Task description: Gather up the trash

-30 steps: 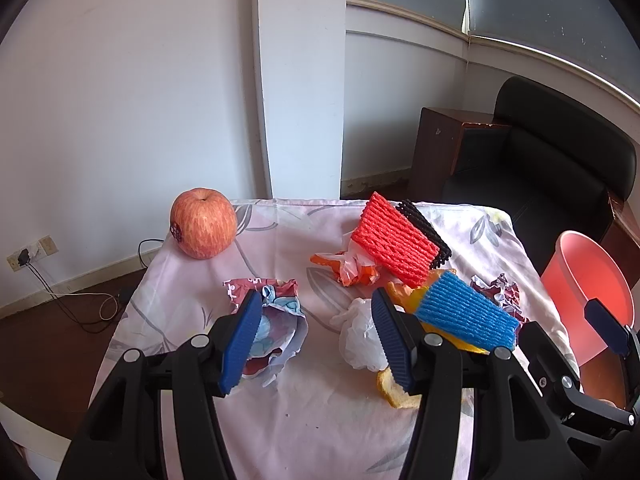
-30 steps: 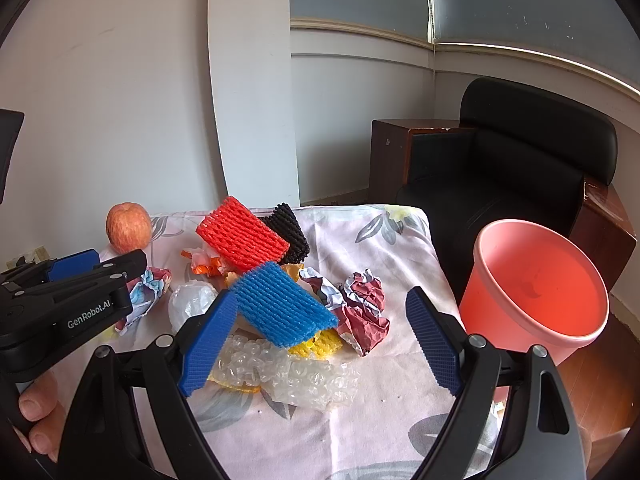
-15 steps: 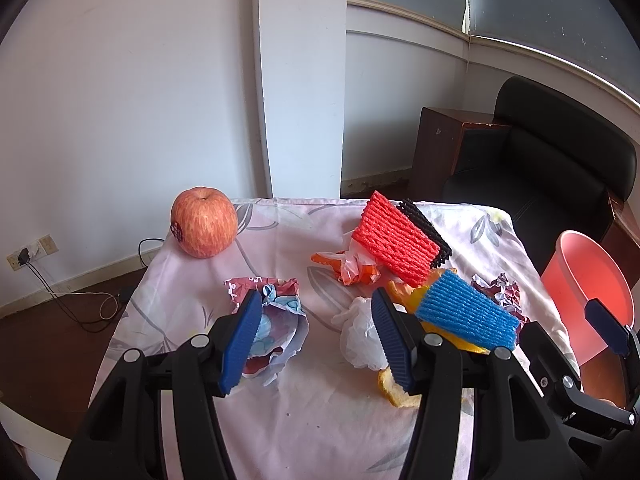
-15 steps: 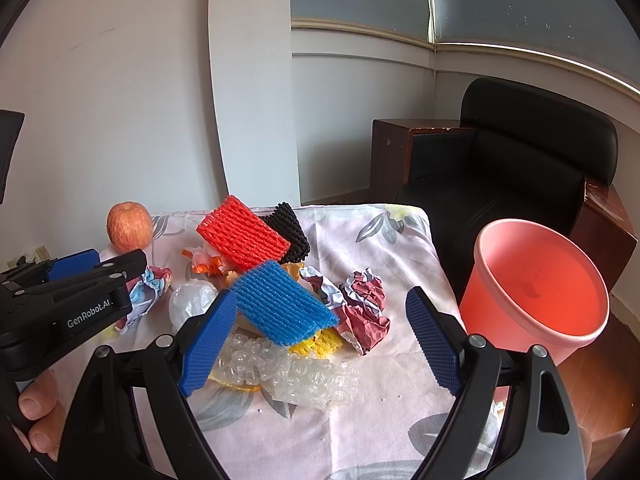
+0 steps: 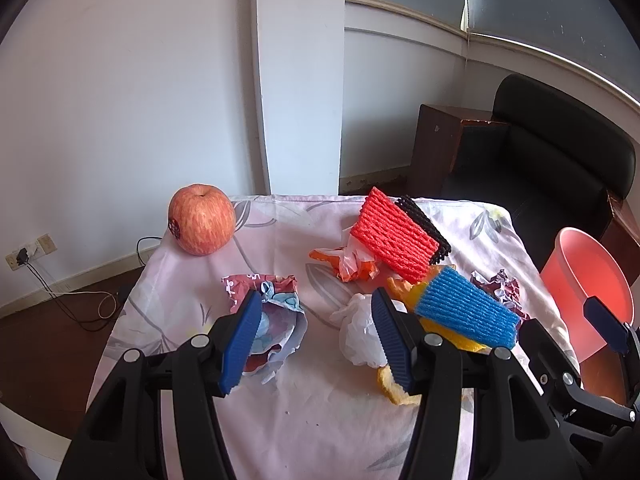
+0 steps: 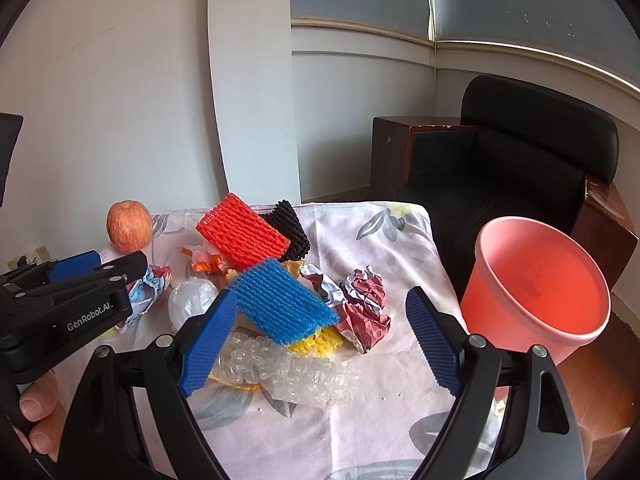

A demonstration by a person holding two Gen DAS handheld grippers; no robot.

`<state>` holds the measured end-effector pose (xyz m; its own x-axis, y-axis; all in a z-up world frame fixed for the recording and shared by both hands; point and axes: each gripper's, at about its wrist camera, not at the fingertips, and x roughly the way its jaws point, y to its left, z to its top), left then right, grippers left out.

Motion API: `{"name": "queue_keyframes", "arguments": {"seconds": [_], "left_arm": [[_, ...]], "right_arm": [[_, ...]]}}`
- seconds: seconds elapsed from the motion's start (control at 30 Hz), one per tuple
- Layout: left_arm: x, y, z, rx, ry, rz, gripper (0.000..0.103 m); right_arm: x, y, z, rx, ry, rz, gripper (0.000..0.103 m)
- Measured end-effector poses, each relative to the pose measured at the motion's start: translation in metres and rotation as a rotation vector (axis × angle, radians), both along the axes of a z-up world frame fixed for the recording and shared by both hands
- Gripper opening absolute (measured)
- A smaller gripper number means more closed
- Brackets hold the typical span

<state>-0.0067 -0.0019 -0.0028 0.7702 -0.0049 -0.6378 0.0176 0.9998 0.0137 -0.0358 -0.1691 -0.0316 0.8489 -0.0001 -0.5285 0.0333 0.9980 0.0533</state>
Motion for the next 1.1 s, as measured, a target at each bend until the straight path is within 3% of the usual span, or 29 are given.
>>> {"name": "queue_keyframes", "arguments": {"seconds": [1.1], "left_arm": [[0.0023, 0.0013, -0.0042, -0.004, 0.007, 0.000, 0.057]], "right_arm": [[0.0009, -0.0033, 0.0005, 0.004, 0.006, -0.004, 0.087]]}}
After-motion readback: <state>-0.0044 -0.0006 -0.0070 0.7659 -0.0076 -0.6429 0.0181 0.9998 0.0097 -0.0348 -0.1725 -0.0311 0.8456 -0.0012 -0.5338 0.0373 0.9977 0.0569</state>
